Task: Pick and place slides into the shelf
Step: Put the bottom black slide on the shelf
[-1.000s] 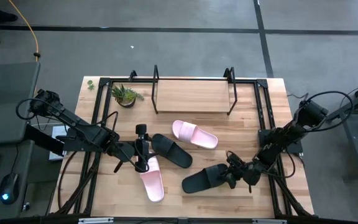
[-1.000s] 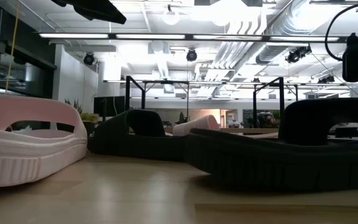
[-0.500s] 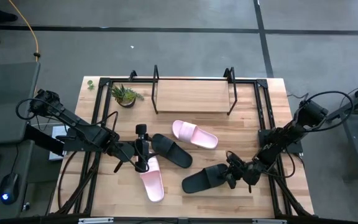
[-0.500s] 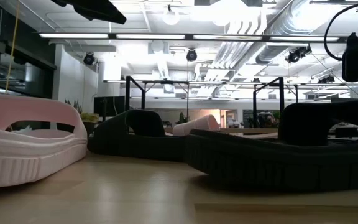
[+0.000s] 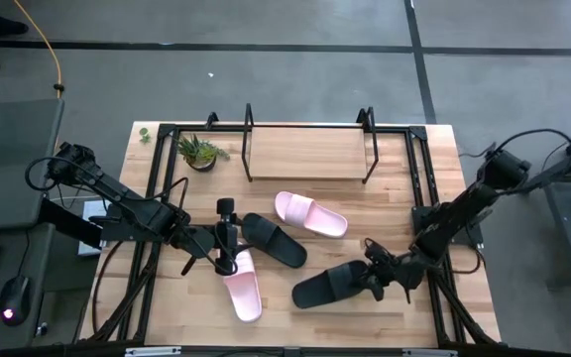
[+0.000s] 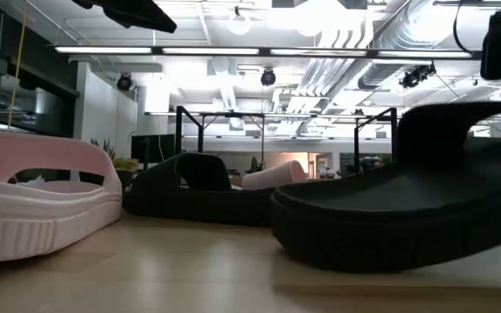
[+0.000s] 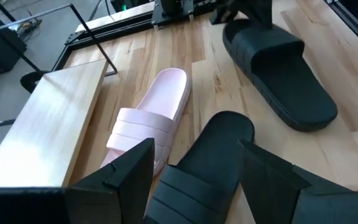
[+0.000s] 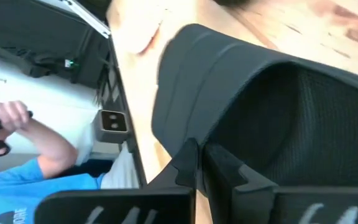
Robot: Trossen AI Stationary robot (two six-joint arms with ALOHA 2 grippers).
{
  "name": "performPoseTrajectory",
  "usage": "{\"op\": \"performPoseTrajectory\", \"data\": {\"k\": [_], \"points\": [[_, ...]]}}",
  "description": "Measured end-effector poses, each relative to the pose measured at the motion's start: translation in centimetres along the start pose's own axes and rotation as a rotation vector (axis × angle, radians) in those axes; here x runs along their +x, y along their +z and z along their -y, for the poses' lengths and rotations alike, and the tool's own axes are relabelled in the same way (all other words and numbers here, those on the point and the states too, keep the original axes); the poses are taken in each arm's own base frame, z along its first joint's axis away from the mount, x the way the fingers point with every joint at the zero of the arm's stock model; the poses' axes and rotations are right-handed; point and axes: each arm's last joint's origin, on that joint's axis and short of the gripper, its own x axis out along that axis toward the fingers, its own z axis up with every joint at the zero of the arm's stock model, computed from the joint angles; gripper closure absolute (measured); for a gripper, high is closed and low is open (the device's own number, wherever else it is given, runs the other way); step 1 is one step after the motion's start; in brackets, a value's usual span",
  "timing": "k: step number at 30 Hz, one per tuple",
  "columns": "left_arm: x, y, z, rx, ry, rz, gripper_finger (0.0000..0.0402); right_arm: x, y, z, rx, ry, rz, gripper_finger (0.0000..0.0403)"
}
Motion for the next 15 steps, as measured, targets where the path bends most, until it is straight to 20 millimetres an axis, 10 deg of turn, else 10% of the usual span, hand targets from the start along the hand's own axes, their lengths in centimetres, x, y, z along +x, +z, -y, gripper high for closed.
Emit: {"op": "performPoseTrajectory", "data": {"k": [15], "points": [[1.8,0.1,1.2,0.207,0.006,0.023,0.0190,-3.7,3.2,-2.0,-0.064,0.140,0.073,0.0403]]}}
